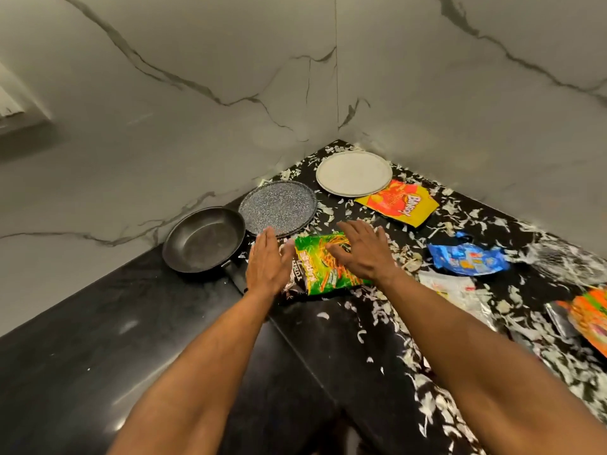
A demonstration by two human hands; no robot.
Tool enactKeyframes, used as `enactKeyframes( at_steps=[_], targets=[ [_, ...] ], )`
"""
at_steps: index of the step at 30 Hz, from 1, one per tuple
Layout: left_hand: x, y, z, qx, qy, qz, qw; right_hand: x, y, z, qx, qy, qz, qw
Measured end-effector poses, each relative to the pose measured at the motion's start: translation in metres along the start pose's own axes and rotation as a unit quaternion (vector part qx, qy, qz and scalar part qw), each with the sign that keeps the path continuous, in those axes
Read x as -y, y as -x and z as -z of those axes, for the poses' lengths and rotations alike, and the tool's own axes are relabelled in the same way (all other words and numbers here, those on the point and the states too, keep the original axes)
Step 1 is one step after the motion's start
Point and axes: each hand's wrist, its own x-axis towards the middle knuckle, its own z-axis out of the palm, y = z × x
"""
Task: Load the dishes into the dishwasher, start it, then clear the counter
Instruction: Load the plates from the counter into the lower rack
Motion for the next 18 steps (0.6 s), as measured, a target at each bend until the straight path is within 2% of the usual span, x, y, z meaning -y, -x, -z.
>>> enactKeyframes(
  at_steps=[8,14,18],
  targets=[
    [0.01,-0.076,-0.02,-0.017,0.035,0.147,0.988,0.009,-0.091,-0.024,0.009,-0.012,0.008,1.0],
    [0.012,-0.117,-0.036,-0.028,0.069,0.259,0.963,0.023,-0.164,-0.035,-0.012,0.009,0.016,1.0],
    [0.002,-0.131,-0.045,-0.027,0.088,0.306,0.947,0.033,-0.195,-0.043,-0.011,0.041,-0.001,0.999]
  ],
)
